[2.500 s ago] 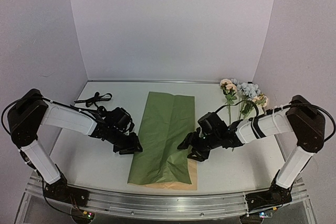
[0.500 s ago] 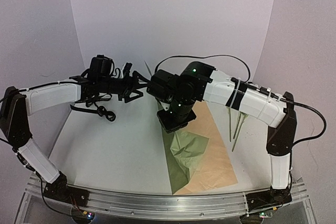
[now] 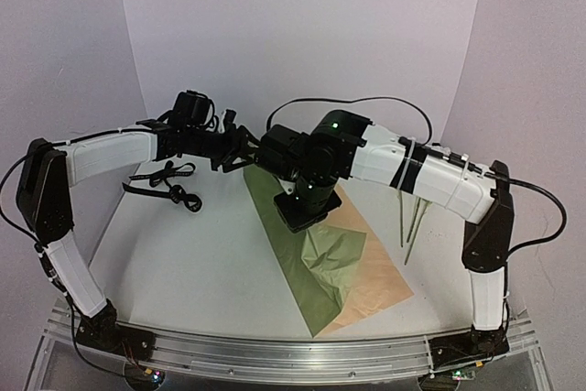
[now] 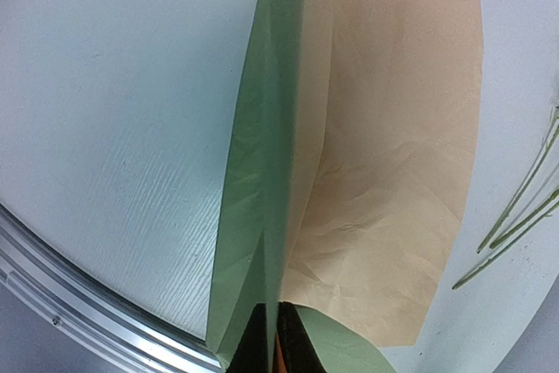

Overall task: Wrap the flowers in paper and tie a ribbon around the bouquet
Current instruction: Unfold the folded wrapping paper at the center of the board.

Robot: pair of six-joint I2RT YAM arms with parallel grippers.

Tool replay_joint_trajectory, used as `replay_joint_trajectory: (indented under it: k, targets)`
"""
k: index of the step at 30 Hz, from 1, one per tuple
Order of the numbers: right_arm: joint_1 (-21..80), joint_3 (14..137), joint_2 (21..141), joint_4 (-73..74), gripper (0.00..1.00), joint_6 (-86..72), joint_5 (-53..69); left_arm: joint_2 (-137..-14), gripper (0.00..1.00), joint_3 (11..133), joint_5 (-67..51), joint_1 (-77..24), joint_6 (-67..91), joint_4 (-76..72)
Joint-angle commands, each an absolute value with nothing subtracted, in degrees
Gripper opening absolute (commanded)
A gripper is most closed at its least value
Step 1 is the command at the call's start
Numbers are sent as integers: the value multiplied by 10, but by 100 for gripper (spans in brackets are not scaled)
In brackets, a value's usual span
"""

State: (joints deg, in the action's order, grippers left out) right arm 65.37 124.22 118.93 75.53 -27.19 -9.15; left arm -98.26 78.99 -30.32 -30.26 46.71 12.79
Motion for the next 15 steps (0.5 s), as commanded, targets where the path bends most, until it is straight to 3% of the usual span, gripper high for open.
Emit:
replay_joint_trajectory:
  k: [1,3,5,8,9,11,15]
  targets:
    - [660,1252,1191,758,0,-261,-111,-985,39,819,-281,-302,454,159]
    - [661,1250,1186,758,8,-256,-103,-983,22,819,-280,-302,449,164]
    - [661,1248,1178,758,29,-250,-95,-980,4,819,-278,-301,439,173]
    - [660,1240,1148,758,63,-241,-101,-962,0,813,-276,-299,404,197]
    - [657,1232,1134,757,70,-236,-104,-951,0,804,-286,-297,390,197]
    - [648,1204,1104,750,80,-235,-97,-928,0,787,-322,-290,361,202]
    - [613,1118,1048,717,91,-243,-77,-869,0,738,-391,-272,313,204]
